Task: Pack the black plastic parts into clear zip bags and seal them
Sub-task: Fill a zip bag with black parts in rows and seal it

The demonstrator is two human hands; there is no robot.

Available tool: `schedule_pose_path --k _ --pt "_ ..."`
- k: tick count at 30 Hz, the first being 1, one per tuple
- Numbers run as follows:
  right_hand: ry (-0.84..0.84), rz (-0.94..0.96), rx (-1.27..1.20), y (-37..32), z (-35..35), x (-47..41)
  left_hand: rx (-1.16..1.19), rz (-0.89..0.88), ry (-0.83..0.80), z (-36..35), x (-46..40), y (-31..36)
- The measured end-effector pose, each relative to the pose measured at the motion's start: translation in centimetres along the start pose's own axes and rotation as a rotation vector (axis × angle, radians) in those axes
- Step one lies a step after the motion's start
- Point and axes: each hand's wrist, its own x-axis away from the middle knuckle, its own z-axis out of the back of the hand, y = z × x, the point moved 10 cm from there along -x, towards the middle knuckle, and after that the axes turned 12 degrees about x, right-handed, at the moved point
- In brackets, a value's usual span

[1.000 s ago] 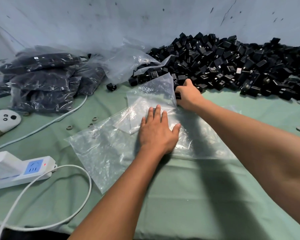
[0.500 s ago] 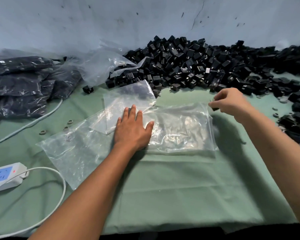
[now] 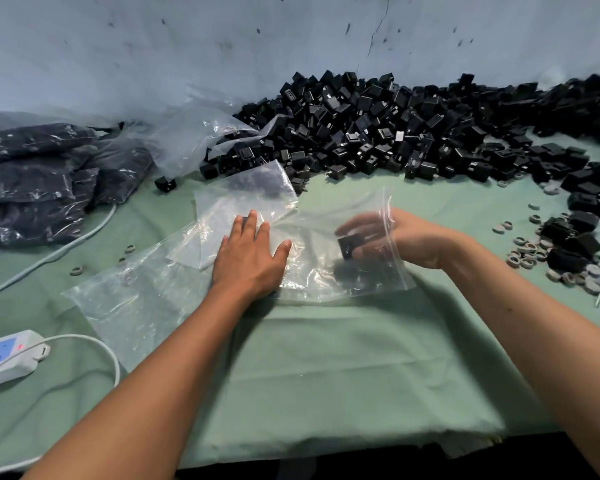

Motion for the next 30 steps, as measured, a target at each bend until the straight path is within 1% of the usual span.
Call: schedule_pose_path --k 2,5,7,8,9,12,15,17,19,22,25,26,27,30 --pt "0.078 0.029 0.203 -1.6 0.2 -1.2 0.003 -0.001 0.000 -0.1 -0.1 0.0" --pt "0.173 0.163 0.593 -5.0 -0.7 -2.9 0.007 0.000 0.002 -0.2 -0.2 -0.1" --pt "0.259 0.221 0.686 -6.3 -1.5 -3.4 0.006 0.002 0.004 -0.2 -0.2 -0.1" --pt "0.267 0.208 0.683 -6.3 -1.9 -3.6 0.008 0.004 0.005 -0.2 -0.2 -0.1" --pt "0.239 0.180 0.658 -6.0 -2.3 -4.0 0.011 0.006 0.006 -0.2 -0.2 -0.1" --pt "0.107 0.113 0.537 -4.6 -2.9 -5.2 0.022 0.000 0.007 -0.1 -0.1 -0.1" --pt "0.095 0.077 0.577 -3.6 -2.0 -6.0 0.040 -0.004 0.000 -0.1 0.0 -0.1" --pt "0.069 0.042 0.534 -2.8 -2.5 -6.2 0.052 -0.007 -0.003 -0.1 -0.1 0.0" --pt "0.051 0.050 0.493 -2.9 -3.3 -6.6 0.070 -0.013 -0.005 -0.1 0.0 0.0" --pt "0.017 0.128 0.427 -4.1 -4.4 -7.6 0.097 -0.022 -0.007 -0.1 0.1 -0.1" --pt "-0.205 0.143 0.276 -4.0 -6.5 -8.1 0.176 -0.001 -0.010 0.1 -0.2 -0.6" --pt "-0.245 0.140 0.255 -3.9 -6.8 -8.2 0.217 0.010 -0.016 0.1 -0.2 -0.7" --pt "-0.247 0.137 0.241 -3.9 -6.8 -8.5 0.263 0.020 -0.023 0.2 -0.3 -0.9" --pt "-0.165 0.153 0.180 -4.2 -6.2 -9.8 0.391 0.038 -0.051 0.4 -0.3 -0.9"
